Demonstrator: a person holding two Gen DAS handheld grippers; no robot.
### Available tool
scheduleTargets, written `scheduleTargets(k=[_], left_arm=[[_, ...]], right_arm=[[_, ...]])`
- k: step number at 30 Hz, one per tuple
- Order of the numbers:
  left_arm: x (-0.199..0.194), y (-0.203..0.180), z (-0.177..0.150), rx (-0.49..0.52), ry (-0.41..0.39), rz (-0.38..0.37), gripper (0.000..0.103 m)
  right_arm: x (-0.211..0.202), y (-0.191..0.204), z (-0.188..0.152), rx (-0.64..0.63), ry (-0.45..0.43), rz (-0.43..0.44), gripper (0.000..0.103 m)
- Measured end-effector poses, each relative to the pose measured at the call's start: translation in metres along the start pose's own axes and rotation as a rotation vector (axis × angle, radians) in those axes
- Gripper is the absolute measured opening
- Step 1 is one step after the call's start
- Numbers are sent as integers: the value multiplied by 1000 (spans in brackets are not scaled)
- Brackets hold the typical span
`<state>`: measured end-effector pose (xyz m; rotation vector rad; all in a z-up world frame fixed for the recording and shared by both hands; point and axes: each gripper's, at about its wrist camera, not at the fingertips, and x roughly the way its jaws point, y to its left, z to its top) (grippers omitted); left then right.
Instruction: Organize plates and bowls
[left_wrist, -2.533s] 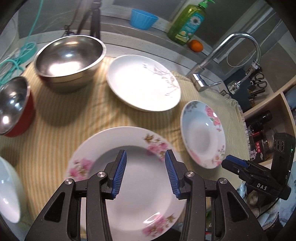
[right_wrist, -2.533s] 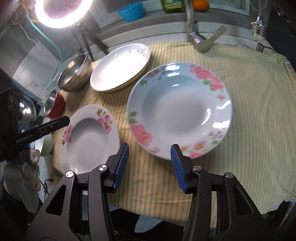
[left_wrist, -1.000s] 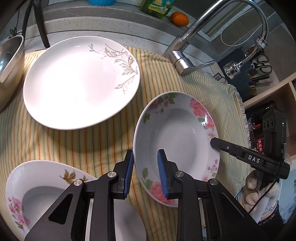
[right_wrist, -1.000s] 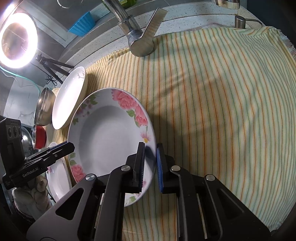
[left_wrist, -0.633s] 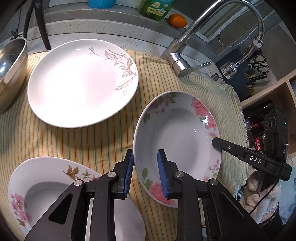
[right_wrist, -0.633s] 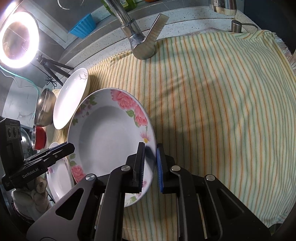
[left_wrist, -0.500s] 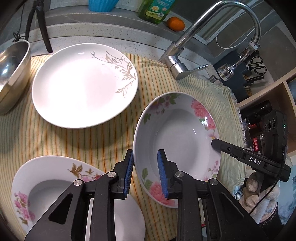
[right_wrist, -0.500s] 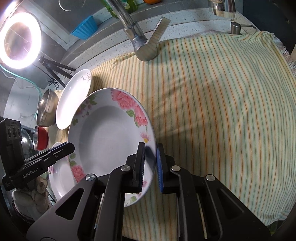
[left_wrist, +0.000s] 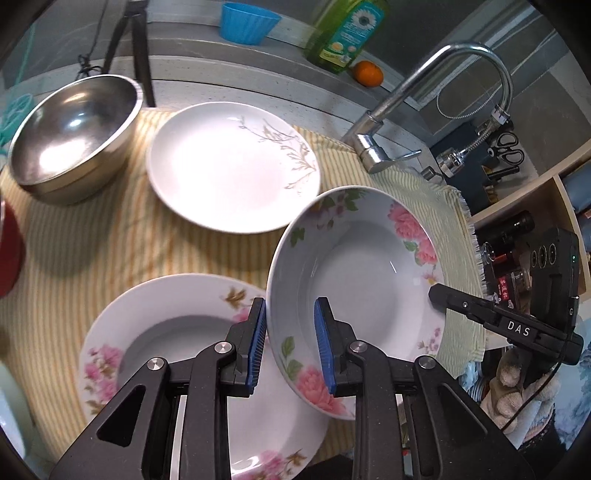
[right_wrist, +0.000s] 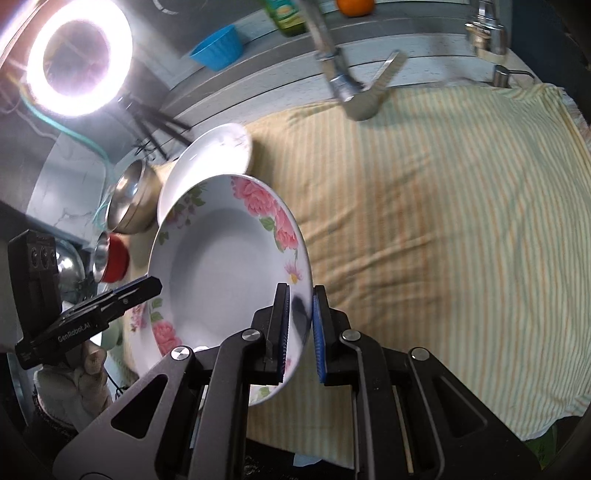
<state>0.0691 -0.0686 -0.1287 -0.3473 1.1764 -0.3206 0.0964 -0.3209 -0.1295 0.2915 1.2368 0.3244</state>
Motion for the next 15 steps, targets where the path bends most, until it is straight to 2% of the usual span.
scheduleTargets(k=[15], left_arm=[[-37,64,-39,-81,-7,60,24]], right_arm=[[41,71,-38,-80,100,41,12]])
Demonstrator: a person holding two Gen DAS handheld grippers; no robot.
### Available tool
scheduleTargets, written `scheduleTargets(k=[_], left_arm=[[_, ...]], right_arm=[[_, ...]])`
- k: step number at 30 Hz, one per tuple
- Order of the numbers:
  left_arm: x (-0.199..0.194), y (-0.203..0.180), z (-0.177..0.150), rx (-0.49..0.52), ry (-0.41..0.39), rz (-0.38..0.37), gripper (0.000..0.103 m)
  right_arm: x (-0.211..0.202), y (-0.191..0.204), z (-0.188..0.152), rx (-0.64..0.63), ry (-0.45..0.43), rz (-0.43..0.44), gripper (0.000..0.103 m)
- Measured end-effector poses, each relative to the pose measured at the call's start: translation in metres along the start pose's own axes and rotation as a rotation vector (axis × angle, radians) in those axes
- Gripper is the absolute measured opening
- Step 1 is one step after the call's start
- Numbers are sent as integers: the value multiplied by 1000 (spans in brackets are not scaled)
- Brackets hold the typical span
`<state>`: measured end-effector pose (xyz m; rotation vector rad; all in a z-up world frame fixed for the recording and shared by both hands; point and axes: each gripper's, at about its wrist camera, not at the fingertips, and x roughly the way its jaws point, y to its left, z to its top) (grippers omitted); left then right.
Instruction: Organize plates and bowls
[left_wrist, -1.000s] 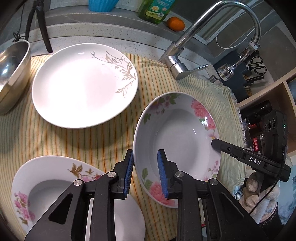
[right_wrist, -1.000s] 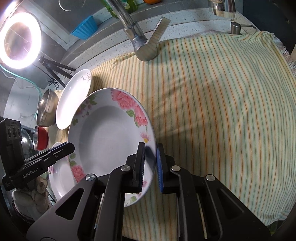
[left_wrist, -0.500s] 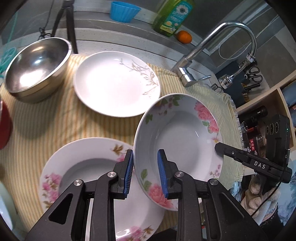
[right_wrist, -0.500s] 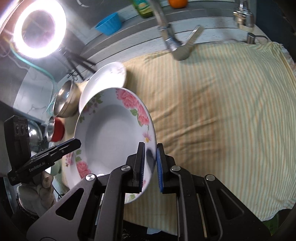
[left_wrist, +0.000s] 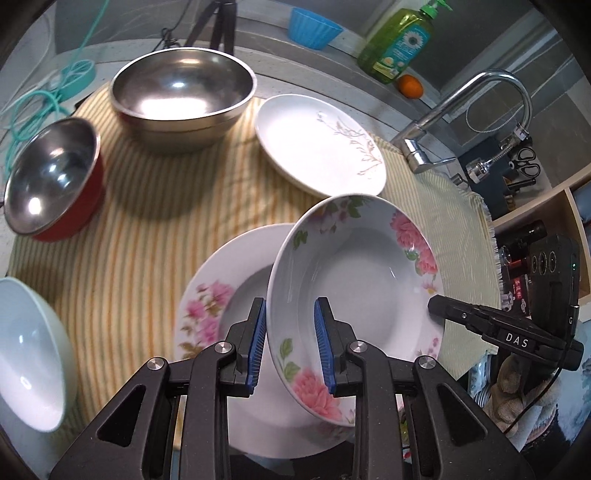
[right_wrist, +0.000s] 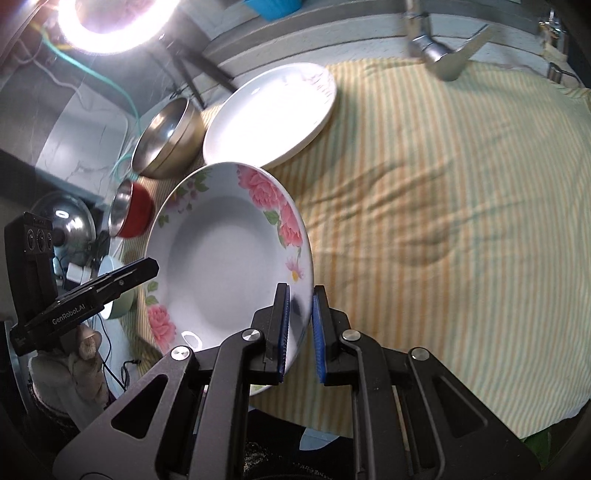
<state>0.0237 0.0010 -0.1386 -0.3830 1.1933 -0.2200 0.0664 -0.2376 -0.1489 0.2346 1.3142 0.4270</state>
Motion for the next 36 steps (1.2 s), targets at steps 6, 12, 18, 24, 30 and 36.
scheduleTargets(k=[6,12,18,24,30,36], left_arm=[[-4,21,-11,-27,10,12,24],[-4,32,-17,-36,17,19,24],[-2,38,-21,-38,25,25,24],[1,41,-24,-39,30,35,24],[3,39,-25,-35,30,42,24],[3,39,-24,-26,29,58,24]], right_arm=[[17,20,-11,-24,33,0,12],[30,31,-17,-39,57,-12,12],[37,36,-21,-48,73,-28,12],[45,40,-22,-57,86,-43,12],[47,45,-21,-80,83,-65,13],[46,50,-22,-115,83,-98,14]])
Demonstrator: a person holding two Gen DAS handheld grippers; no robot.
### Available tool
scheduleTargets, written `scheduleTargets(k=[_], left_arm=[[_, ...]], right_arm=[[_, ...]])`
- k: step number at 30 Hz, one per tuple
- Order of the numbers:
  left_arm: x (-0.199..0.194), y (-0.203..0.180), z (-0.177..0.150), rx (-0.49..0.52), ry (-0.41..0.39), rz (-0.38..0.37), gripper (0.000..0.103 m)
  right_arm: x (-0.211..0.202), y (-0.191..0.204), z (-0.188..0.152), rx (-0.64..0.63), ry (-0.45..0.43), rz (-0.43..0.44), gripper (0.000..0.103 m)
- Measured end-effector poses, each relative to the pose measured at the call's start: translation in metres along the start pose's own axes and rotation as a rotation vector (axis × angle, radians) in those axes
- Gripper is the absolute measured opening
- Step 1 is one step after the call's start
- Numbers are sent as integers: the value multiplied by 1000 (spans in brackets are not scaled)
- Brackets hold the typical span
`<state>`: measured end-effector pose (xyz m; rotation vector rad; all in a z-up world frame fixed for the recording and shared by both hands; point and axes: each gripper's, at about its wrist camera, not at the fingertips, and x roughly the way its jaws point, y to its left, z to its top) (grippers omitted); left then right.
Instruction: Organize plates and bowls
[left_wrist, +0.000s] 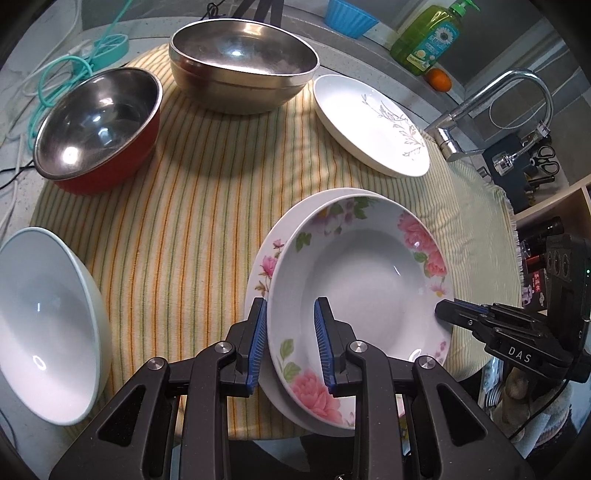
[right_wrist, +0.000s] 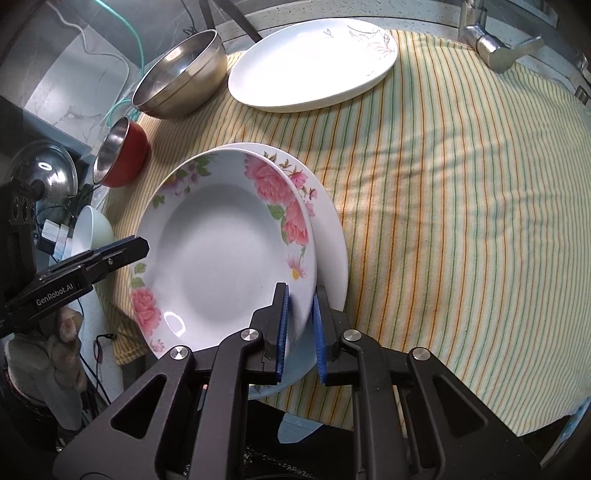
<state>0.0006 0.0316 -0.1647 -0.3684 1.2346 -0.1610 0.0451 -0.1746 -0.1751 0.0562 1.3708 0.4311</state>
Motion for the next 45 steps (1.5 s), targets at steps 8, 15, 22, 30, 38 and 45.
scheduleTargets(k=[8,15,22,30,38,45], left_arm=[[0,-3,0,9,-3,8,24],[0,-4,1,13,-5,17,24],[-10,-4,6,14,-31,20,27],[-18,-15,34,4,-81,-25,27],[-6,-26,70,-52,-128,-62,27],[20,-37,97,-96,-122,-69,30]], right_arm=[[0,10,-1,-62,-9,-65,17],[-1,14,-3,-99,-20,-106,17],[-13,13,0,-109,-64,-98,19],[-47,-1,23,-103,-178,-69,46],[-63,-41,74,-33,-228,-17,46],[-59,-73,122,-33,-231,-20,46]])
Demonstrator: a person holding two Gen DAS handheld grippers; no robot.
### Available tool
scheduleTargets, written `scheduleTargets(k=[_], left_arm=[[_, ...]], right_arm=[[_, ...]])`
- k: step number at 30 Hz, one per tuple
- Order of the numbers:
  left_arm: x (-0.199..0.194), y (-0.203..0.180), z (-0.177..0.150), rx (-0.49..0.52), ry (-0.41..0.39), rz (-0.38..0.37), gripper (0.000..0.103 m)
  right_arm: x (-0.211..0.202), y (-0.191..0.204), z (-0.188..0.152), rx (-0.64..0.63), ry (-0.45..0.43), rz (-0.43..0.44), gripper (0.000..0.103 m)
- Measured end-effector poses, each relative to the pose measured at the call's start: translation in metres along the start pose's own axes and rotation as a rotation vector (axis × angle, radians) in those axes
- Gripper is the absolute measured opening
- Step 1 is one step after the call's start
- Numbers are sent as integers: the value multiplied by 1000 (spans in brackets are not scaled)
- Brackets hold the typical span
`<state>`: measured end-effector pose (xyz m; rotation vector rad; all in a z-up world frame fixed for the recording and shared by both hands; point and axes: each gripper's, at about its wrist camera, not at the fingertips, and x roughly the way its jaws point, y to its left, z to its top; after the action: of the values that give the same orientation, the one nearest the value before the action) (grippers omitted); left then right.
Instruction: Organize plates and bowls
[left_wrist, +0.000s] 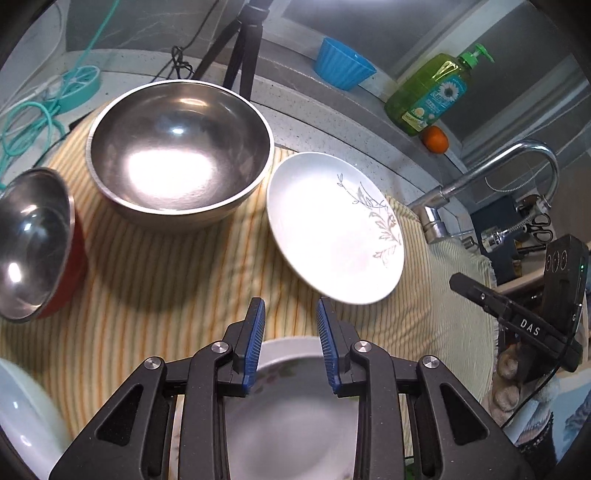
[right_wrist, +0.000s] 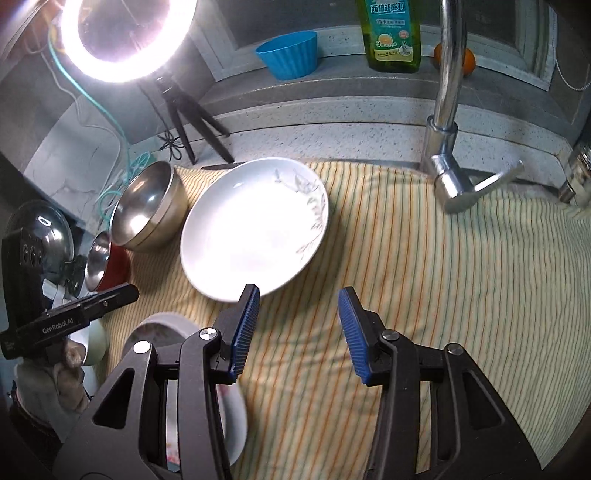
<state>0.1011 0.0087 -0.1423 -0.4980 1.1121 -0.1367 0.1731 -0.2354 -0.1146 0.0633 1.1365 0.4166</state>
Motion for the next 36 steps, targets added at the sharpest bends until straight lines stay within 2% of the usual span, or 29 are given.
scheduleTargets(k=[7,20,30,36], left_arm=[[27,-4,17,-48,0,34,30],[48,6,32,-125,-9,81,28],[55,4,38,-113,-6,79,25],[60,1,42,-104,3,72,21]], right_arm=[[27,-18,39,-38,20,-17,46],[85,-30,76,-27,105,62,46],[111,-23,84,-37,150,87,18],[115,-21,84,-46,162,82,10]])
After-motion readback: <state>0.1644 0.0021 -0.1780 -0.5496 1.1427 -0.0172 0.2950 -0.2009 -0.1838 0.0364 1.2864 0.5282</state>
